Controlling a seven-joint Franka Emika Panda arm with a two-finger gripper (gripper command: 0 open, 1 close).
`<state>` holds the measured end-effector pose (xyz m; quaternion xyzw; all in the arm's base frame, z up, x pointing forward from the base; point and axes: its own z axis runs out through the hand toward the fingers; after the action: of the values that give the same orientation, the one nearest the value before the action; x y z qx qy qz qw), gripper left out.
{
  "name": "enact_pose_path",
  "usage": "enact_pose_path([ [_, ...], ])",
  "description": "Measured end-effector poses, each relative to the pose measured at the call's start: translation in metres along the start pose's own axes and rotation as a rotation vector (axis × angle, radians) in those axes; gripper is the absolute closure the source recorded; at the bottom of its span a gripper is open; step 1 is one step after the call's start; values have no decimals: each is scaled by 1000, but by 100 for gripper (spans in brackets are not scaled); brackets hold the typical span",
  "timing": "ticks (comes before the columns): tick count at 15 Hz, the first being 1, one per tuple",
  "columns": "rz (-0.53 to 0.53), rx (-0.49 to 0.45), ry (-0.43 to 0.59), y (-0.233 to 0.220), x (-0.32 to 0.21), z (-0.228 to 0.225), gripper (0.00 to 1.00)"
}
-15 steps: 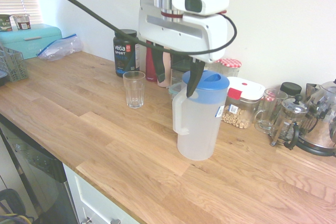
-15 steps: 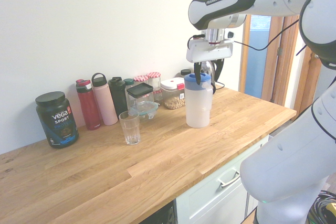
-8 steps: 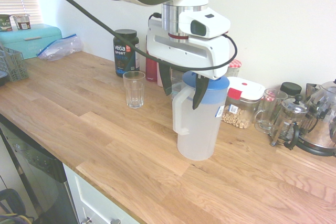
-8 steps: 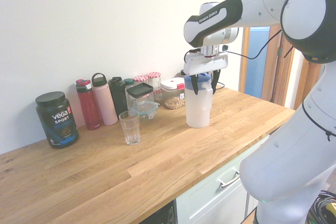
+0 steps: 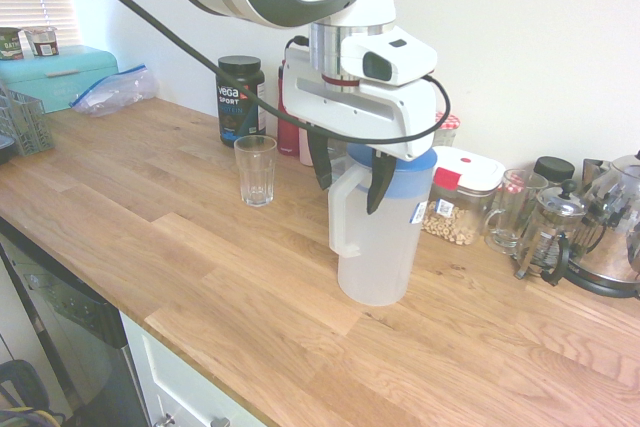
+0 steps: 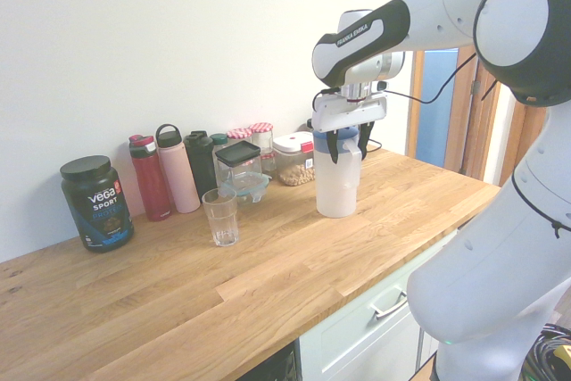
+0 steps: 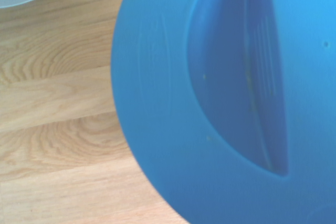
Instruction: Pour me some water
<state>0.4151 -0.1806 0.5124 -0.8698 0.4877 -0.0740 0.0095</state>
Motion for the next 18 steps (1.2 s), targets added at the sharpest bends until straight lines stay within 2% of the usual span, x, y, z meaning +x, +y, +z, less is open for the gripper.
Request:
enact_pose_path([
  [18,-23,-9,-4,-4,6,9,100],
])
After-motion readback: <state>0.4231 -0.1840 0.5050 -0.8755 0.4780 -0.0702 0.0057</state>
